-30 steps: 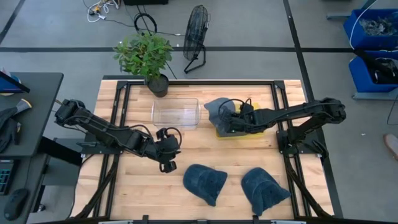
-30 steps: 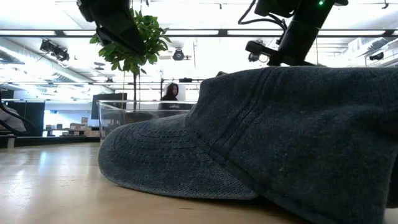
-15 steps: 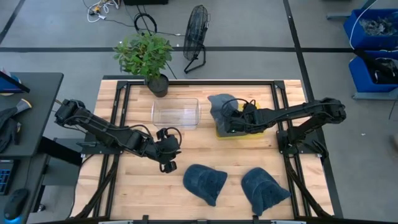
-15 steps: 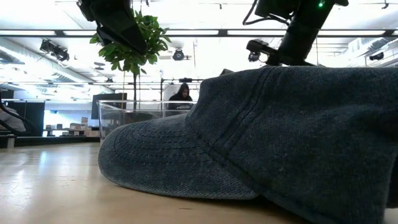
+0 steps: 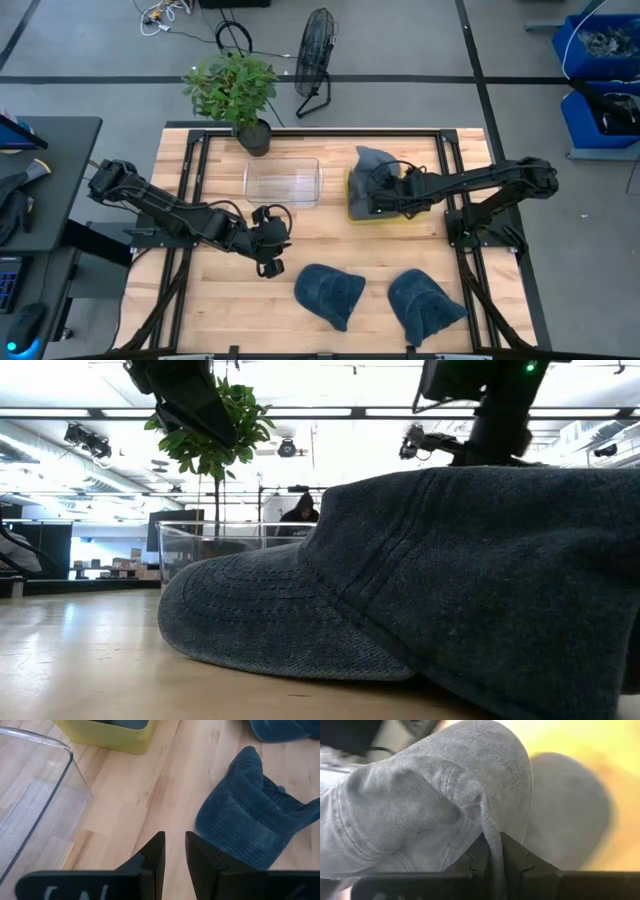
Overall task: Pick & Place hat
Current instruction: Put the gray cap into the yellow bin
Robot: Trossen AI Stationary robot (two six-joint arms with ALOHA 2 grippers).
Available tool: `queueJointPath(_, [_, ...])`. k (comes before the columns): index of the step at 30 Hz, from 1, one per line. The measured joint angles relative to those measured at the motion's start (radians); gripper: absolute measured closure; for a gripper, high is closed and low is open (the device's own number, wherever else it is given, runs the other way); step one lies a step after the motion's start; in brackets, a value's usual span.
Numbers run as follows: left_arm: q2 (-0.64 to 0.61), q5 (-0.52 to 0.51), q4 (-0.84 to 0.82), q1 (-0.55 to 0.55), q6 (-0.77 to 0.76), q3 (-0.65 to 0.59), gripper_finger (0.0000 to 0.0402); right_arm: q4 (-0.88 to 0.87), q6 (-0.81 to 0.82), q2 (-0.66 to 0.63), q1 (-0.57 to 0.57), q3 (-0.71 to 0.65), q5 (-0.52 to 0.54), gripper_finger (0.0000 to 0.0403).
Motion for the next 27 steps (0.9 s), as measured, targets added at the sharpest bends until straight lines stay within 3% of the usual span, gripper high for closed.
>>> queueJointPath(5, [0.000,0.000,0.002,0.000,0.000,0.000,0.0323,-0.097,0.099,-0.001,0.002,0.002,-0.135,0.0371])
queueJointPath(15, [0.000,0.000,0.008,0.000,0.000,0.000,0.0323,-0.040,0.074,0.008,-0.023,0.001,-0.064,0.0372])
queueJointPath(27, [0.000,0.000,0.038,0.000,0.000,0.000,0.0323,-0.293,0.080,0.002,-0.018,0.193,-0.111,0.0372])
